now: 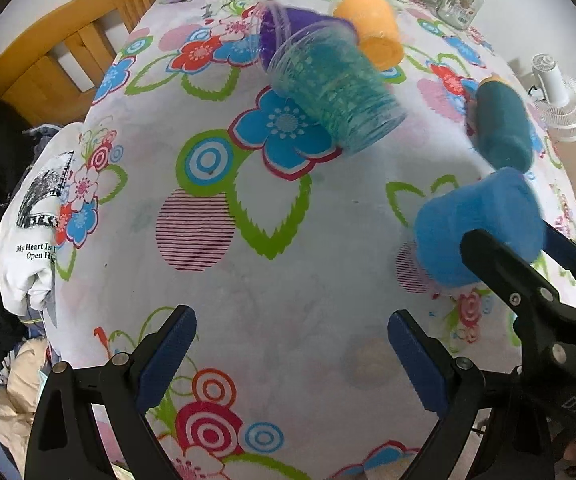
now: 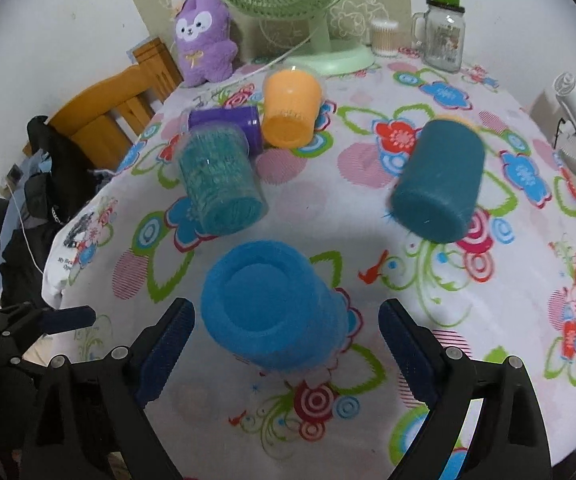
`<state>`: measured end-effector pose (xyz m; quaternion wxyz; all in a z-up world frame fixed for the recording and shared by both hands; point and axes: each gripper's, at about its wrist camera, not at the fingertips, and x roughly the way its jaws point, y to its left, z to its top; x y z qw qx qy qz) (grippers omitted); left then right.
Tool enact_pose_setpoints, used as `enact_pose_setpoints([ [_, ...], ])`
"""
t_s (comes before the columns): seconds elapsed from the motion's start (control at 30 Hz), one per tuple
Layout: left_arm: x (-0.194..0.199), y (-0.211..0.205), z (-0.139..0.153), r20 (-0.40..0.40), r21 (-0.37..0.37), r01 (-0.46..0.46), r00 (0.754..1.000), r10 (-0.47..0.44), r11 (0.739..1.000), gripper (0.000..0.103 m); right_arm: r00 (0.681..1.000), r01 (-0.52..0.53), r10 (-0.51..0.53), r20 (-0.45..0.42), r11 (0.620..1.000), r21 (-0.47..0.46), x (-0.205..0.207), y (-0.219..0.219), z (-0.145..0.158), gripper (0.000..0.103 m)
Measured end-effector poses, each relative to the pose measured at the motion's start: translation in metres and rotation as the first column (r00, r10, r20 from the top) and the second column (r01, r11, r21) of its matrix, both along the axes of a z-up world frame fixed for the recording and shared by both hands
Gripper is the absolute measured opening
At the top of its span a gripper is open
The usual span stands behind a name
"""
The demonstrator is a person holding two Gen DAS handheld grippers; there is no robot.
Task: Flip cup upside down
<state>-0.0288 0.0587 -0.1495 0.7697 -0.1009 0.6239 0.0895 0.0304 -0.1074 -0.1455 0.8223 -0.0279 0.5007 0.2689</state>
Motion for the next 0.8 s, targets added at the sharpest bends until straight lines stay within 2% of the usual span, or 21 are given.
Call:
enact_pose_setpoints([
  [0.2, 0.001, -0.010, 0.031, 0.020, -0.008, 0.012, 1.000, -0.012, 1.000, 0.098, 1.000, 0.028, -0.028, 0.000, 1.000, 0.013, 0.001, -0.018, 0.031, 0.095],
  [0.47, 0.006, -0.018, 0.062, 0.005, -0.002, 0.012, 1.000, -0.012, 1.000, 0.099, 0.998, 0.054, -0.054, -0.031, 0.998, -0.017, 0.004, -0.040, 0.058, 0.095],
  [0.6, 0.004, -0.020, 0.084, 0.052, 0.017, 0.023, 0.998, -0.024, 1.000, 0.099, 0.999, 0.046, -0.047, -0.020, 0.998, -0.050, 0.001, -0.048, 0.077, 0.095],
  [0.8, 0.003, -0.030, 0.125, 0.147, 0.021, 0.027, 0.989, -0.030, 0.999, 0.099, 0.996, 0.053, -0.047, 0.073, 0.996, -0.077, -0.010, -0.061, 0.118, 0.095],
])
